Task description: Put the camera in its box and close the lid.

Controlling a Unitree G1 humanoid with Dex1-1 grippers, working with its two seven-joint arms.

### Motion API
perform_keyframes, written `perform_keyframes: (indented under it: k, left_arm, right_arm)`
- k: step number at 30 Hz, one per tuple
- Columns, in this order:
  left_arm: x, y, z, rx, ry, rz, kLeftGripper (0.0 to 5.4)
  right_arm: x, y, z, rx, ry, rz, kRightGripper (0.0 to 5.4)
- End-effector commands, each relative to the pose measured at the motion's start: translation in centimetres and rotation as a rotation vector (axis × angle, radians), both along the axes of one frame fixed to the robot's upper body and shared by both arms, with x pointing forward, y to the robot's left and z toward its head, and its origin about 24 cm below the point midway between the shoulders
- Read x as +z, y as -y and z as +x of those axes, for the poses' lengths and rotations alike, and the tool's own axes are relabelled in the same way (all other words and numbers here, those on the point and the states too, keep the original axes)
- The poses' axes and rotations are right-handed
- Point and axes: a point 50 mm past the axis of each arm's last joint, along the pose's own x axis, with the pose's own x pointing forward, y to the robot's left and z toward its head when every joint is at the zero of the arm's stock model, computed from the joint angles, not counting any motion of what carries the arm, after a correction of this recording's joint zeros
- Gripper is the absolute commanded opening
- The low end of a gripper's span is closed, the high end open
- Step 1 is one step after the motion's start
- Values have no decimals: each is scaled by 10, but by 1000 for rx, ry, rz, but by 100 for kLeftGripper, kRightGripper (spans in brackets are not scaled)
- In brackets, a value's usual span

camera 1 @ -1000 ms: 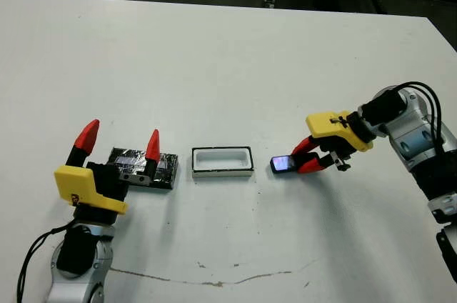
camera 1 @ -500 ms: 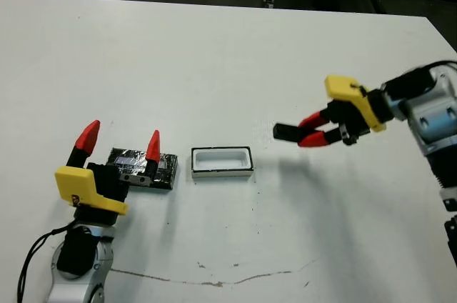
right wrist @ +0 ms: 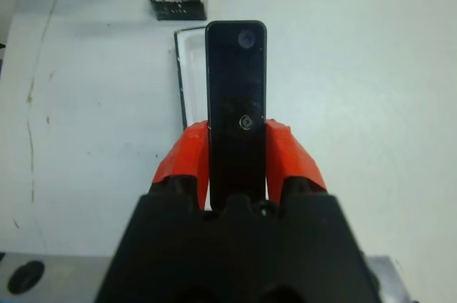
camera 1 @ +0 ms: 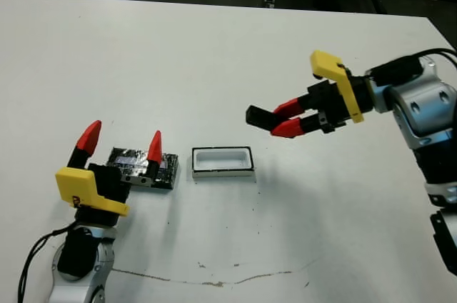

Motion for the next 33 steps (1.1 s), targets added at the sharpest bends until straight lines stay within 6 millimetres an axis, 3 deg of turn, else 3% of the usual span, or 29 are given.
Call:
perform_keyframes:
  k: [1,18,33]
  left_arm:
    - [-2,0,-1,8,-16,6,540]
    - [0,1,-1,24,-22,21,540]
    - [-1,-1,-2,14,-18,18,540]
  right_arm:
    - [0,-9,0,2,-10,7,166]
    - [-28,-51,-6,95,-53,41,166]
    - [-40,-58,-4,85,-4,26,166]
